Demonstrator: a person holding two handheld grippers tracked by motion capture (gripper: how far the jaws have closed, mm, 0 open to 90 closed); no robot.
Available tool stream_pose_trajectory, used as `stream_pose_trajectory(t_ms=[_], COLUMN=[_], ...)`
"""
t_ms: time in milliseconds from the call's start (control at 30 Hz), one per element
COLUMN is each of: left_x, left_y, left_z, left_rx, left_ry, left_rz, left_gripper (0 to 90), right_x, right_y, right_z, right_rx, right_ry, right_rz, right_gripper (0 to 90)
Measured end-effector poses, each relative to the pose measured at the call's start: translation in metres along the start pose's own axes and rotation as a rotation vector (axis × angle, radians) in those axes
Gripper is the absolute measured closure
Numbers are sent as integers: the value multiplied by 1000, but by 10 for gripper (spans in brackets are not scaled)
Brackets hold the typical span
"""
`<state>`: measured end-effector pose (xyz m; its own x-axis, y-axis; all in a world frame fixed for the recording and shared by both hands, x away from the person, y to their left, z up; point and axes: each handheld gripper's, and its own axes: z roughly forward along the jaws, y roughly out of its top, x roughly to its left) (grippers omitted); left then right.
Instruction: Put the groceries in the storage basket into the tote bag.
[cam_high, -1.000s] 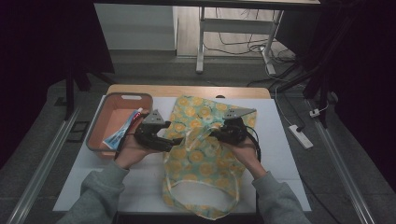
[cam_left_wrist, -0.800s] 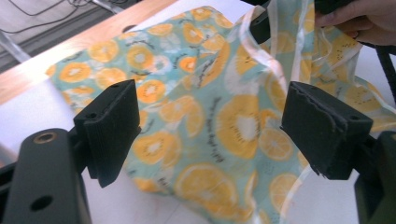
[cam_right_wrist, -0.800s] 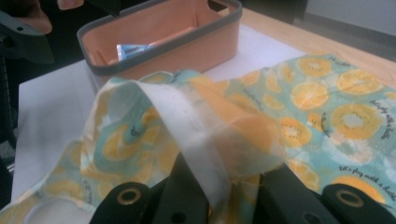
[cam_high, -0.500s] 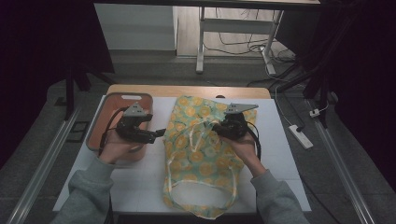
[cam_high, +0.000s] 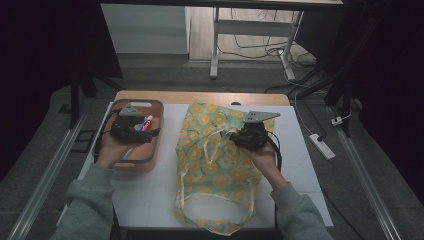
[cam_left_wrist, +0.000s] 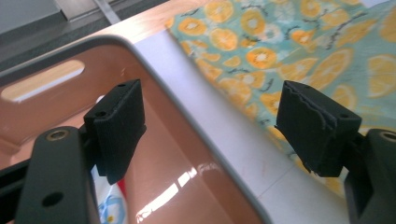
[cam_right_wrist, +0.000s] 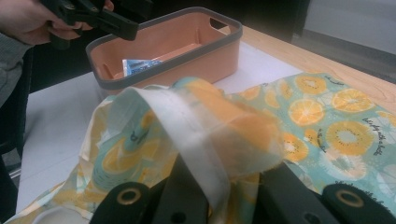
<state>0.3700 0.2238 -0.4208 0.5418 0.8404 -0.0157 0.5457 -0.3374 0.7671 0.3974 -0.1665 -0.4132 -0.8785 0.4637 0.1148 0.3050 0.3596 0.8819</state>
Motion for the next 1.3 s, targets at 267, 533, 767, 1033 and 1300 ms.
stream_pose_trajectory(t_ms=[267, 533, 767, 1033, 1300], left_x=[13, 32, 44, 57, 69], left_y=[-3, -10, -15, -23, -31], left_z=[11, 19, 29, 46, 62], left_rx=[32, 65, 103, 173, 224], left_ry=[13, 49, 77, 112, 129], left_rz=[-24, -71, -87, -107, -143], left_gripper=[241, 241, 241, 242, 242], right_x=[0, -1, -2, -3, -3], right_y=[-1, -3, -5, -6, -7], right_z=[1, 3, 4, 4, 4], right_rx=[9, 21, 27, 36, 41], right_ry=[-3, -1, -2, -7, -9], right_rz=[1, 2, 4, 3, 1], right_gripper=[893, 893, 893, 893, 893])
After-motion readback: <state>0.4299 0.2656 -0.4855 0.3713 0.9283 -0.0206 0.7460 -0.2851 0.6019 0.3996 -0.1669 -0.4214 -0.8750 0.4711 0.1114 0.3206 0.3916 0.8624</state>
